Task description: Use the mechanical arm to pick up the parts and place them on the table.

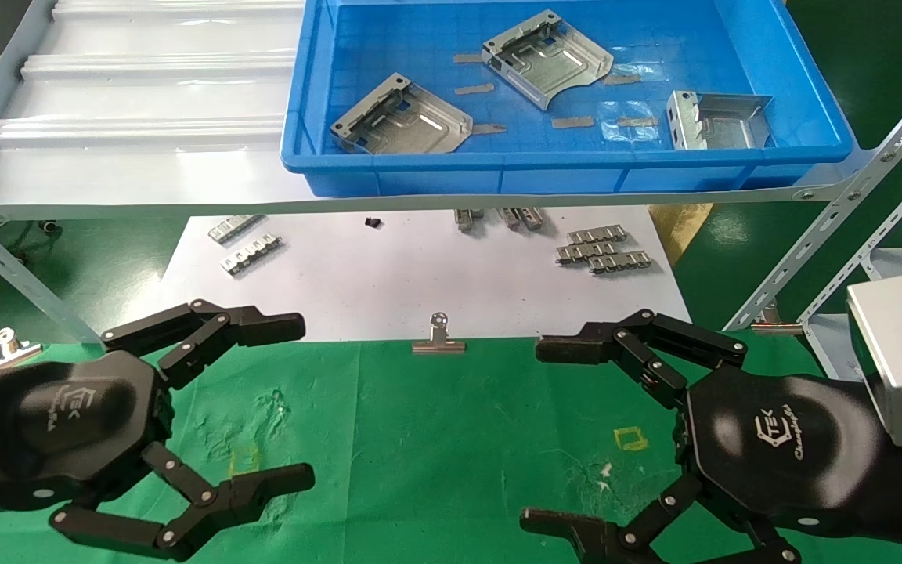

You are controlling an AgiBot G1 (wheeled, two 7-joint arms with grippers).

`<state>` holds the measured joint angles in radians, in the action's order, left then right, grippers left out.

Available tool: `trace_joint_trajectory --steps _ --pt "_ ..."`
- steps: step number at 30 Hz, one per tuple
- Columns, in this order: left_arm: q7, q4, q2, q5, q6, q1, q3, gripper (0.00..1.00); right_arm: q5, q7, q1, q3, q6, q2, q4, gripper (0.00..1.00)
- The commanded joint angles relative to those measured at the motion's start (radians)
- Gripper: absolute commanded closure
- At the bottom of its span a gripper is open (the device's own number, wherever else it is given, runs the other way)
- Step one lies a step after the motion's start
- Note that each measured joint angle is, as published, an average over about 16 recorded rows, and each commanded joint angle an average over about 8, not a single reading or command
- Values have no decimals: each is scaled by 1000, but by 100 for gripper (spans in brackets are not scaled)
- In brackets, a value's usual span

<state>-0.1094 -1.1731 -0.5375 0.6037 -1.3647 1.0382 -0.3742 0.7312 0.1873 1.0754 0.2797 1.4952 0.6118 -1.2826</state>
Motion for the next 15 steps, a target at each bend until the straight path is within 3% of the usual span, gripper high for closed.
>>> trace_joint_trajectory --steps 1,14,15 --pt "0 0 0 0 0 0 0 0 0 0 0 0 0 0 0 0" --pt "0 0 0 0 0 0 0 0 0 0 0 0 0 0 0 0" --pt "0 0 0 0 0 0 0 12 0 0 0 0 0 0 0 0"
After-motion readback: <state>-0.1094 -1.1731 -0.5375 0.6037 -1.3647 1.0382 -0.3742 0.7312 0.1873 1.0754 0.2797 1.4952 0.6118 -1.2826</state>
